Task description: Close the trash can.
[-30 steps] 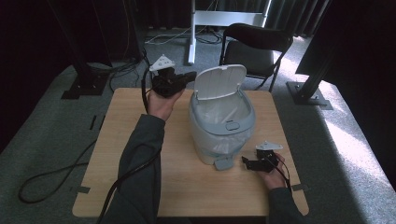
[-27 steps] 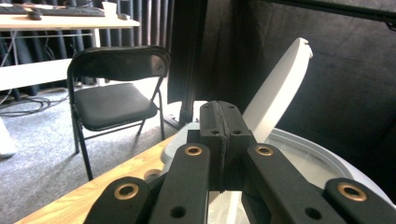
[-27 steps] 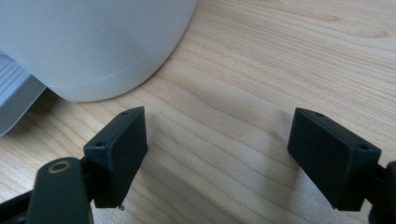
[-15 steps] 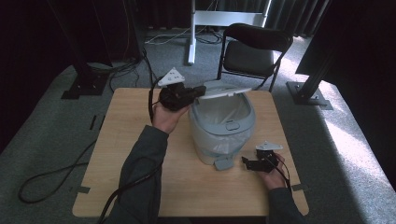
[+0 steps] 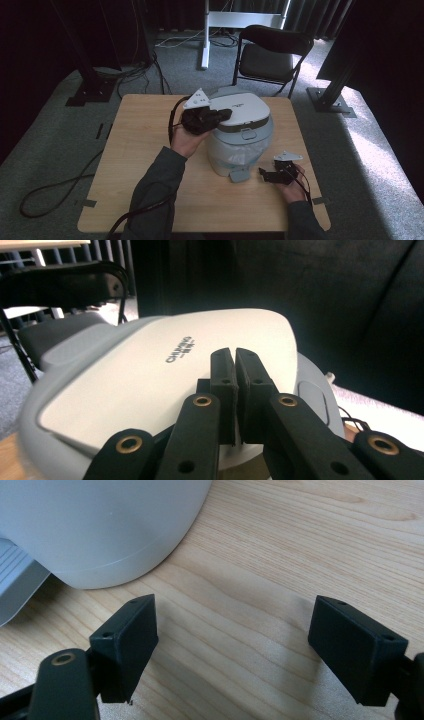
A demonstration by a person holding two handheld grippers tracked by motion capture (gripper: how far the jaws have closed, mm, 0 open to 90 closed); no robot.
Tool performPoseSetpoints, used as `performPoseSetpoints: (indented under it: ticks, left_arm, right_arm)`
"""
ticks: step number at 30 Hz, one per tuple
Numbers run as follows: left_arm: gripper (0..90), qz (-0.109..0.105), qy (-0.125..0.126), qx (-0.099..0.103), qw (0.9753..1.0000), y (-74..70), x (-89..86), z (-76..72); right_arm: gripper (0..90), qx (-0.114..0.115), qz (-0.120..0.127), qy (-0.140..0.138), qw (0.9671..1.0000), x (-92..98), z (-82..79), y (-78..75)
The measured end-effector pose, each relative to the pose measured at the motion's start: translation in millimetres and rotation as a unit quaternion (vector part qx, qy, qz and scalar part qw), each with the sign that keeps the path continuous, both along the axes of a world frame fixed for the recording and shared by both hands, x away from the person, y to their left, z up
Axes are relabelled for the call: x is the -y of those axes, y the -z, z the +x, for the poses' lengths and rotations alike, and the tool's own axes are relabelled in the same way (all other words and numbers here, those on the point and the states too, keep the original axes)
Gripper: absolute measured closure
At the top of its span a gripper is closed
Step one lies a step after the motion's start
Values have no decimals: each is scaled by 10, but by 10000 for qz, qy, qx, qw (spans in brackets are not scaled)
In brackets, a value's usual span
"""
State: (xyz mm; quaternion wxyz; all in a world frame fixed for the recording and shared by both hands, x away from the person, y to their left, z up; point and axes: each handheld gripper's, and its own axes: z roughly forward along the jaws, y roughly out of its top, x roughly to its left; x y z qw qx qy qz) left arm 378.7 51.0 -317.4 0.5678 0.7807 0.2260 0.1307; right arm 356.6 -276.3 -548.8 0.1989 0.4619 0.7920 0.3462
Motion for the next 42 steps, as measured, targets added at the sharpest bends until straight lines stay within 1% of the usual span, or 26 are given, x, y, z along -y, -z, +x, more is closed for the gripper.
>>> performPoseSetpoints:
  ticks: [2, 4, 6, 8, 10, 11, 14, 17, 19, 22, 24, 25, 28, 31, 33, 34, 36, 40, 42]
  left_arm:
    - [869, 46, 38, -27, 10000, 20, 28, 3]
    - [869, 12, 46, -55, 10000, 33, 40, 9]
    - [869, 28, 54, -70, 10000, 43, 47, 9]
    - [868, 94, 56, -74, 9999, 58, 58, 4]
    - [868, 159, 66, -122, 9998, 71, 67, 1]
    - [867, 160, 76, -128, 9998, 76, 75, -4]
    - [868, 200, 130, -115, 9997, 76, 105, -22]
    - [868, 317, 206, -95, 9992, 87, 158, -39]
    - [869, 308, 257, -101, 9991, 94, 173, -31]
    - [878, 292, 256, -141, 9991, 98, 176, -15]
    - [898, 231, 286, -276, 9989, 103, 167, 5]
    - [900, 239, 282, -308, 9988, 100, 167, 10]
    - [900, 349, 243, -269, 9987, 85, 185, -6]
    - [900, 348, 219, -282, 9988, 89, 188, -12]
    - [900, 434, 180, -219, 9987, 83, 201, -29]
    - [900, 441, 164, -206, 9987, 83, 204, -32]
    - [900, 564, 183, -163, 9981, 92, 225, -44]
    - [900, 568, 214, -164, 9980, 84, 238, -42]
    - [900, 556, 229, -206, 9980, 77, 233, -30]
  right_arm:
    - [191, 0, 0, 0, 10000, 0, 0, 0]
    - [191, -1, 1, -2, 10000, 0, 1, 0]
    - [191, -1, 1, -2, 10000, 0, 1, 0]
    - [191, -1, 1, -1, 10000, 0, 1, 0]
    - [191, -1, 0, -2, 10000, 0, 1, 0]
    - [191, -1, 0, -2, 10000, 0, 1, 0]
    - [191, -1, 1, -2, 10000, 0, 1, 0]
    - [191, -1, 0, -2, 10000, 0, 1, 0]
    - [191, -1, 0, -2, 10000, 0, 1, 0]
    - [191, -1, 0, -2, 10000, 0, 1, 0]
    - [191, -1, 0, -2, 10000, 0, 1, 0]
    - [191, -1, 0, -2, 10000, 0, 1, 0]
    - [191, -1, -1, -1, 10000, 0, 0, 0]
    - [191, -2, 1, 5, 10000, -2, -1, 0]
    - [191, -3, 2, 8, 10000, -3, -1, 0]
    - [191, -2, 2, 9, 10000, -3, -1, 1]
    - [191, -2, 2, 9, 10000, -3, -1, 0]
    - [191, -3, 1, 5, 10000, -4, 0, 0]
    - [191, -2, 2, 5, 10000, -3, 0, 0]
